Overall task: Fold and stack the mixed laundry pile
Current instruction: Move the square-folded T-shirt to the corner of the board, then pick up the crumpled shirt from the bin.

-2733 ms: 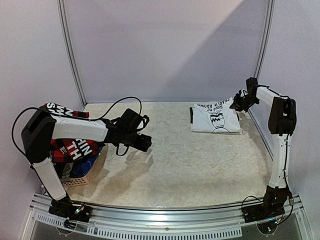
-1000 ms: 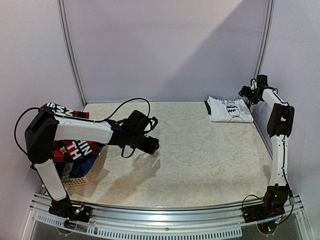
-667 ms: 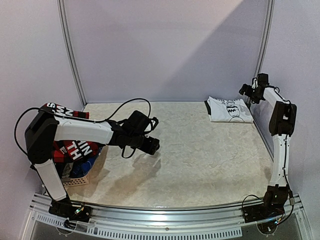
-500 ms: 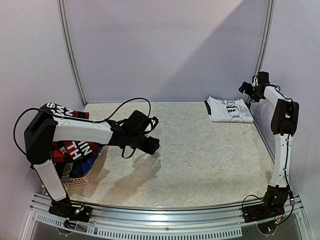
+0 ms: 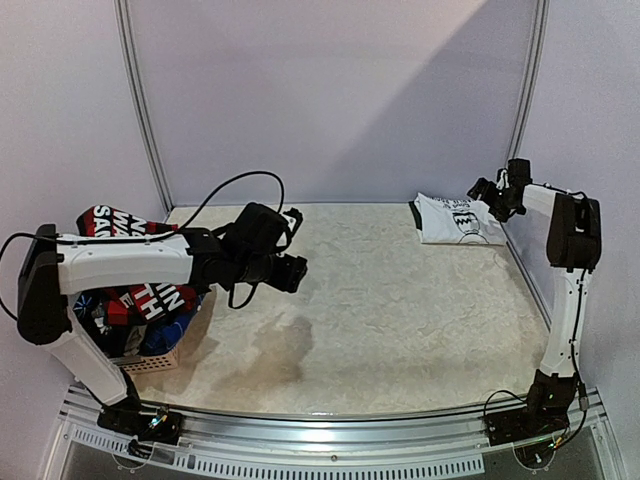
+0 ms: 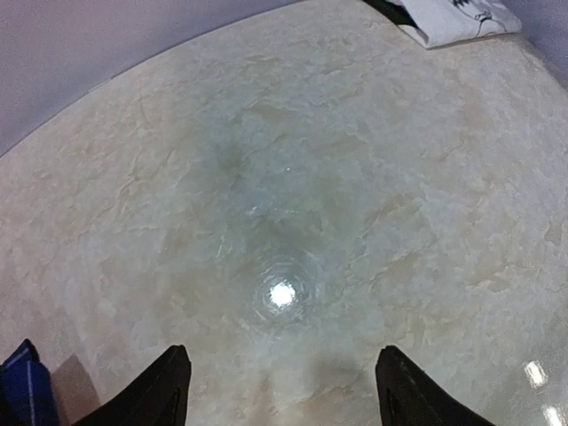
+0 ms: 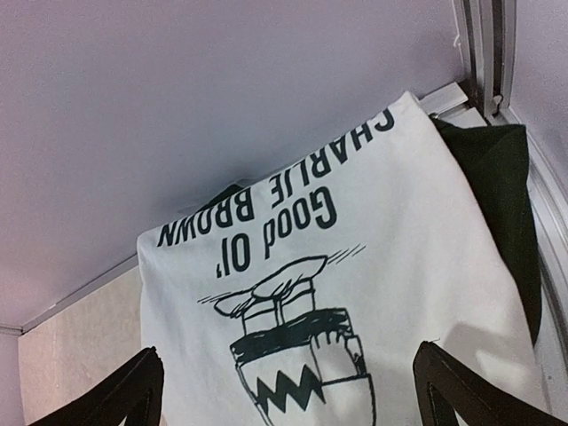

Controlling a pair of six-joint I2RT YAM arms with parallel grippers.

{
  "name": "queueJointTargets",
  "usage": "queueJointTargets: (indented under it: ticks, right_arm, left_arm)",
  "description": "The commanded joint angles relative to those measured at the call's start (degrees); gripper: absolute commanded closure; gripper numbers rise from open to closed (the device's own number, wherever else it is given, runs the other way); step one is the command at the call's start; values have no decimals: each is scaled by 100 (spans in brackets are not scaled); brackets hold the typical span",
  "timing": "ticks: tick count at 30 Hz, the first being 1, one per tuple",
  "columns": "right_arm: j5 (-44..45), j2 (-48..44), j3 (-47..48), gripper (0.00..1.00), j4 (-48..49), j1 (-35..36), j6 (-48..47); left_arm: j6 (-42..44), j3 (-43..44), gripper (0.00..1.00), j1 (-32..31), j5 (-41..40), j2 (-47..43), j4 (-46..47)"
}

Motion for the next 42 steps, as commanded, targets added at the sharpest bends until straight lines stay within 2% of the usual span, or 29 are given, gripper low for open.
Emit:
queueJointTargets:
  ticks: [1,11,16,19,23,28,34,42]
  right_arm:
    - [-159,-702,-594,1,526,179,259]
    - [-203,-1488,-1806,1,715,624,210]
    - [-112,-1944,-2310,1,819,988,121]
    - [-93,-2019,-2330,1,716,1174,2]
    - [-167,-2039,-2349,1,661,1258,-59]
    - [-211,-2180,-2530,1,691,1265,-112]
    - [-372,-2379,-2702,1,771,1260,-141]
    - [-613,-2508,-2796,1,823,1272,-198]
  left_arm:
    - [-167,162,27,-231,-887,-443,-1032]
    - [-695,679,28,-588,-2273,-781,-3292]
    - [-1194,1312,29,-1039,-3137,-252,-5115]
    - [-1281,1546,30,-1355,-3689,131,-5802]
    - [-1852,1981,29,-1404,-3809,660,-6831]
    - [-2136,2068,29,-1404,-3866,954,-7423]
    - [-2373,2053,29,-1395,-3847,907,-7785]
    - [-2489,1523,26,-1043,-3678,377,-7628]
